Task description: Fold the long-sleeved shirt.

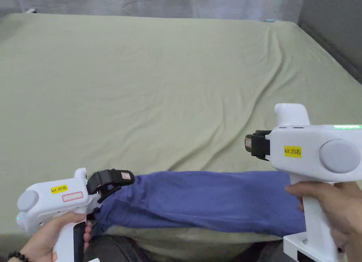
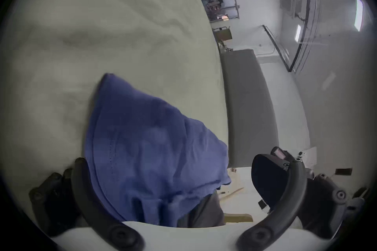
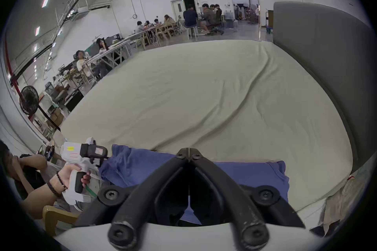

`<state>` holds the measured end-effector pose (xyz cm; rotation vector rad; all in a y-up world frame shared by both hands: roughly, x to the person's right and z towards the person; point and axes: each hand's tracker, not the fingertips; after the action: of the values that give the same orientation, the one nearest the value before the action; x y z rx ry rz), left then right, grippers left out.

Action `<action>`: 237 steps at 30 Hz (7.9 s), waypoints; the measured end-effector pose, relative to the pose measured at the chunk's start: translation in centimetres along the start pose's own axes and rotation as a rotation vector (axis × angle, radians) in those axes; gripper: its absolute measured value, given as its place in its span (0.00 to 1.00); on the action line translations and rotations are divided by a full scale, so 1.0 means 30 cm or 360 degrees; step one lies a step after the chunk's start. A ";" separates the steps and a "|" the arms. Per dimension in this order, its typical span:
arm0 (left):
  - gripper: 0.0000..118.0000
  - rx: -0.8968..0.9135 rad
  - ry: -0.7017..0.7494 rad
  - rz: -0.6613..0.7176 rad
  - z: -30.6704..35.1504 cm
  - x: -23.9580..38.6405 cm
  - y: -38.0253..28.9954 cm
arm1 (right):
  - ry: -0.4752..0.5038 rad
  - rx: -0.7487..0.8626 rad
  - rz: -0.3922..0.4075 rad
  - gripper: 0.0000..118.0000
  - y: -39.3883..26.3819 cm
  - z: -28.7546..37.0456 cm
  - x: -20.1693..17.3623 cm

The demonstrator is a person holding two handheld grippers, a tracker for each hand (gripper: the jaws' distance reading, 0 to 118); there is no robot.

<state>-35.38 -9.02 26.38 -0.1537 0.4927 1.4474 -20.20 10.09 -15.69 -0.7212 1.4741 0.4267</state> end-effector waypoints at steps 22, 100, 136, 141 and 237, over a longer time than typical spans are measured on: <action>0.01 0.0596 0.0572 -0.0213 0.607 -0.056 0.281 | -0.0049 -0.0017 -0.0053 0.00 -0.015 -0.023 0.010; 0.00 0.0517 0.0358 -0.0356 -0.036 0.272 -0.131 | 0.0469 -0.0517 -0.0531 0.00 -0.307 -0.397 0.091; 0.11 0.0064 0.0520 -0.0458 0.113 0.306 0.192 | 0.0341 -0.0313 -0.0281 0.00 -0.210 -0.454 -0.131; 0.11 0.0093 0.0676 -0.0513 0.399 0.239 0.324 | 0.0367 -0.0093 0.0030 0.00 -0.101 -0.486 -0.478; 1.00 0.1485 0.0923 -0.1783 -0.111 0.611 -0.297 | -0.0610 0.1106 0.0166 1.00 -0.122 -0.067 -0.048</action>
<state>-26.67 5.17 14.17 -0.0652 1.2510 -0.0236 -19.37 6.32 -13.53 -0.0036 1.1819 0.0981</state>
